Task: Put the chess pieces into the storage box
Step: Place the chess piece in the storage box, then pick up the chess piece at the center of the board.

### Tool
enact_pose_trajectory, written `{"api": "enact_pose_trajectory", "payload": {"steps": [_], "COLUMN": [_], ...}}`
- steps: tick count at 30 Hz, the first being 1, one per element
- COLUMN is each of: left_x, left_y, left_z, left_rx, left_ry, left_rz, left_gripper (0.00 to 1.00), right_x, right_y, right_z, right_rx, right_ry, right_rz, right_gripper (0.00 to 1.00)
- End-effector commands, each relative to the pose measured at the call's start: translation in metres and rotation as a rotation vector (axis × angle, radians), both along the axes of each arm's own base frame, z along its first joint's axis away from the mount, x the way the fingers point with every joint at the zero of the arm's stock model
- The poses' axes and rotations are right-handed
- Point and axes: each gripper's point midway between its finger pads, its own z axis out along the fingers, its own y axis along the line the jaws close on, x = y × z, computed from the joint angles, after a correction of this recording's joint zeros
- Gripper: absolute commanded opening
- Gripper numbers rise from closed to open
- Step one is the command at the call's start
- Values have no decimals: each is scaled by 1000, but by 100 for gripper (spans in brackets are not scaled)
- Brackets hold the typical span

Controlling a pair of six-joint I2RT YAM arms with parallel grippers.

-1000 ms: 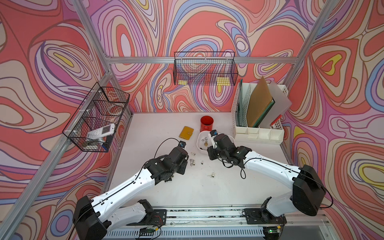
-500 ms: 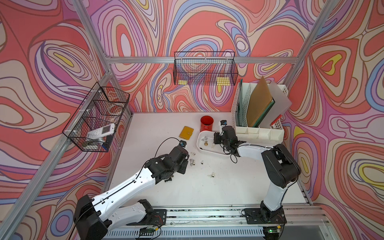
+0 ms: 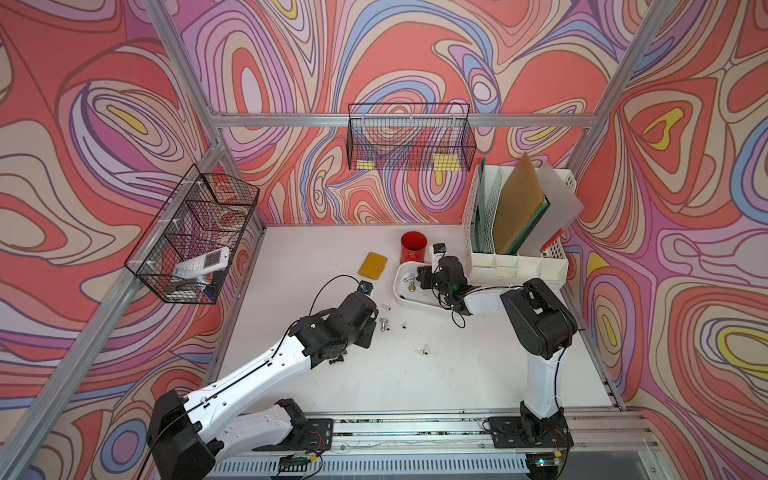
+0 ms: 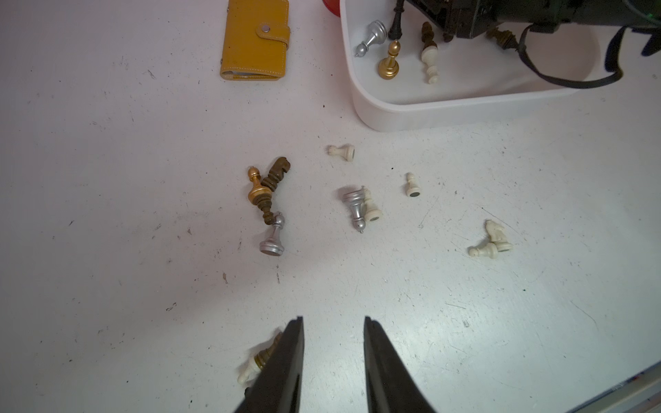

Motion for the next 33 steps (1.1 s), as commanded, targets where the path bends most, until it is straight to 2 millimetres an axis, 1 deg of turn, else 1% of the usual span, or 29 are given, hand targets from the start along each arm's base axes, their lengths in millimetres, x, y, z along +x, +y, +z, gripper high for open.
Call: {"api": "enact_pose_trajectory", "payload": {"steps": [1, 4, 8, 9, 11, 12, 14, 17, 21, 24, 28, 31, 33], "left_x": [3, 4, 3, 3, 1, -1, -5, -10, -19, -24, -30, -36, -39], "left_y": [-1, -3, -10, -13, -21, -26, -40, -61, -94, -117, -143, -160, -168], "left_z": [0, 1, 3, 2, -1, -2, -8, -18, -30, -42, -61, -71, -76], "left_rx": [-2, -11, -26, -34, -57, -74, -111, -146, -173, -154, -146, -163, -164], "left_ry": [-11, -10, -9, -4, 21, 36, 76, 108, 89, 61, 64, 68, 58], "left_rz": [2, -1, -32, -46, -73, -88, -140, -223, -393, -504, -620, -708, -759], "left_gripper": [34, 34, 34, 34, 34, 34, 34, 34, 34, 33, 33, 33, 33], "right_x": [2, -6, -24, -30, -41, -48, -62, -82, -106, -119, -129, -131, -131], "right_y": [3, 5, 8, 9, 7, 6, 3, -9, -30, -41, -50, -52, -52], "right_z": [17, 41, 89, 107, 128, 137, 150, 157, 162, 167, 176, 180, 181], "right_rx": [23, 50, 112, 131, 157, 168, 183, 172, 145, 125, 112, 108, 107], "right_ry": [-37, -68, -116, -132, -132, -130, -120, -94, -92, -103, -125, -135, -134], "right_rz": [21, 42, 92, 107, 123, 132, 143, 128, 84, 61, 46, 43, 46], "right_gripper": [29, 29, 29, 30, 30, 30, 31, 31, 31, 31, 31, 31, 31]}}
